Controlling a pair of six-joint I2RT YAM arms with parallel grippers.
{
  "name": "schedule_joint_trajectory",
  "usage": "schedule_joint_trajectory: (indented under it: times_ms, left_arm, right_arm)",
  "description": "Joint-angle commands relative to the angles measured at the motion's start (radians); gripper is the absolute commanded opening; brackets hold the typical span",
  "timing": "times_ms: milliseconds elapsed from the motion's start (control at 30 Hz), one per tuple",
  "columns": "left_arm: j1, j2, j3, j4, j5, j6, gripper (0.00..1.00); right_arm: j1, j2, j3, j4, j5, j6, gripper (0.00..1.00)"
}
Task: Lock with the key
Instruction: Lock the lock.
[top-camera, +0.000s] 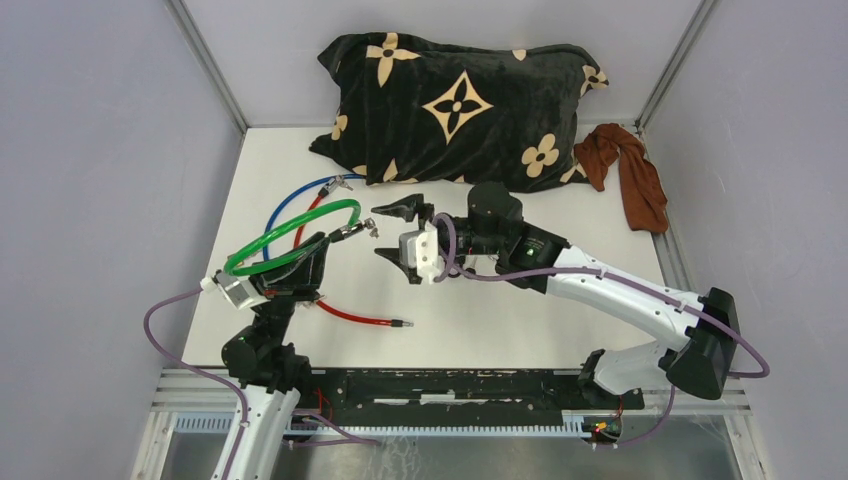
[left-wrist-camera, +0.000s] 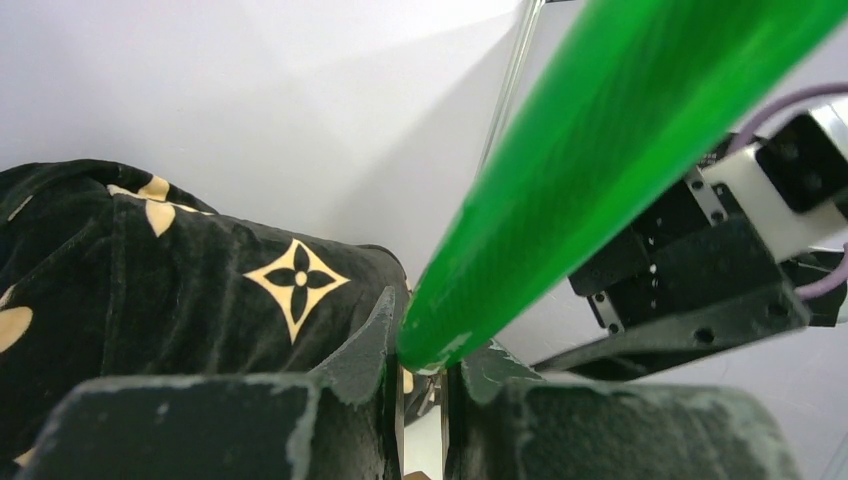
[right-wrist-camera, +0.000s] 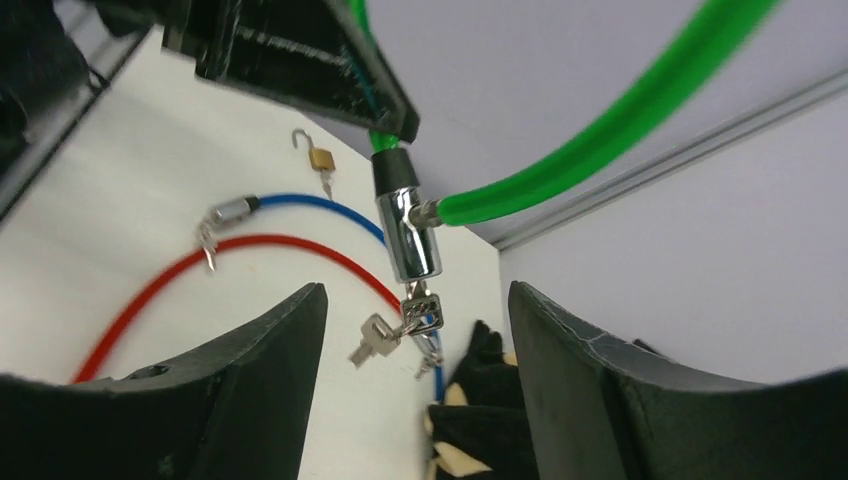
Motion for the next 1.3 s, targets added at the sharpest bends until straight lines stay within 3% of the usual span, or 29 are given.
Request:
schedule_joint_trajectory:
  times_ms: [0,167,333,367,500,600,900,1000,1067,1267]
  left_arm:
    - [0.004,-0.001,0.028,0.051,-0.022,0.012,0.02]
    - [0.004,0.000,0.028,0.050,-0.022,0.008,0.02]
    - [0.003,-0.002,0.028,0.050,-0.023,0.006,0.02]
    - [0.003,-0.002,0.029,0.050,-0.024,0.006,0.02]
    - [0.004,-0.001,0.034,0.059,-0.047,-0.015,0.02]
    - [0.004,0.014,0.049,0.115,-0.061,-0.049,0.02]
    - [0.006,0.015,0.052,0.124,-0.091,-0.078,0.02]
    - [0.006,0.014,0.047,0.115,-0.087,-0.069,0.02]
    - [0.006,0.011,0.045,0.108,-0.084,-0.064,0.02]
    - [0.005,0.002,0.043,0.096,-0.075,-0.052,0.02]
  right_arm:
    - [-0.013,0.016,0.101,0.157,-0.042,0.447,0.70]
    - [-0.013,0.095,0.189,0.288,-0.032,0.741,0.66]
    - [-0.009,0.169,0.268,0.335,-0.065,0.853,0.56]
    - [-0.009,0.178,0.274,0.334,-0.058,0.861,0.51]
    - [-0.008,0.202,0.267,0.341,-0.043,0.870,0.12]
    - [-0.008,0.238,0.265,0.343,-0.064,0.919,0.00]
    - [-0.002,0.276,0.252,0.275,-0.073,0.887,0.01]
    - [-0.002,0.278,0.267,0.242,-0.073,0.885,0.20]
    - [-0.005,0.270,0.281,0.218,-0.064,0.880,0.38]
    - [-0.038,0.226,0.291,0.208,-0.059,0.899,0.61]
